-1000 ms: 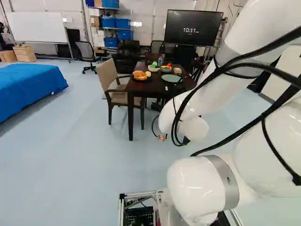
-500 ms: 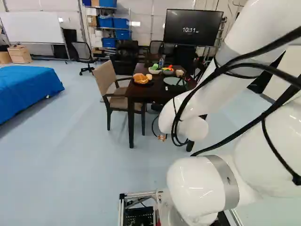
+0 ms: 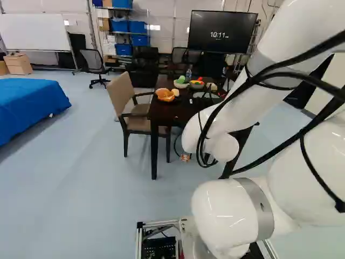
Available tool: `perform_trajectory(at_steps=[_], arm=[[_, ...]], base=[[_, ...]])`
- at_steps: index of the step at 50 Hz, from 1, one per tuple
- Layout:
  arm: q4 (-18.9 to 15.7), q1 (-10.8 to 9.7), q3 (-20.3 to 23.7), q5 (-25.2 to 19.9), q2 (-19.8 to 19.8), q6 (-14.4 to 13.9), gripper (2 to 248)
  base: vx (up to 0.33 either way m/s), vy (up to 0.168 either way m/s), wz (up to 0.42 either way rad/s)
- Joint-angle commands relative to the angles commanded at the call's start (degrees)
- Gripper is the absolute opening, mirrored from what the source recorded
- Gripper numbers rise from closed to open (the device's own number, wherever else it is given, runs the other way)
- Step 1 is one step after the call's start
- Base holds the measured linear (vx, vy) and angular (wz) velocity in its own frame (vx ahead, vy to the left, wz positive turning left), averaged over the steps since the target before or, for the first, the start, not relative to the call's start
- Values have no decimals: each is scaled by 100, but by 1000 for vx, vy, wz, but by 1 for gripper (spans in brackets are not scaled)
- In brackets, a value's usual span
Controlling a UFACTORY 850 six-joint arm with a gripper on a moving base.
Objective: Move the croissant to the empty plate
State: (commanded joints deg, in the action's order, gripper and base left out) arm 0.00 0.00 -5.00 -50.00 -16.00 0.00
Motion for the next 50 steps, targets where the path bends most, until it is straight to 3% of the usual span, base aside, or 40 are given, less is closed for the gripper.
perform_trajectory(at_steps=[21, 50], arm=[[0, 0, 0, 0, 0, 0, 247], [0, 0, 0, 0, 0, 0, 247]], base=[[231, 65, -101], [165, -7, -63]])
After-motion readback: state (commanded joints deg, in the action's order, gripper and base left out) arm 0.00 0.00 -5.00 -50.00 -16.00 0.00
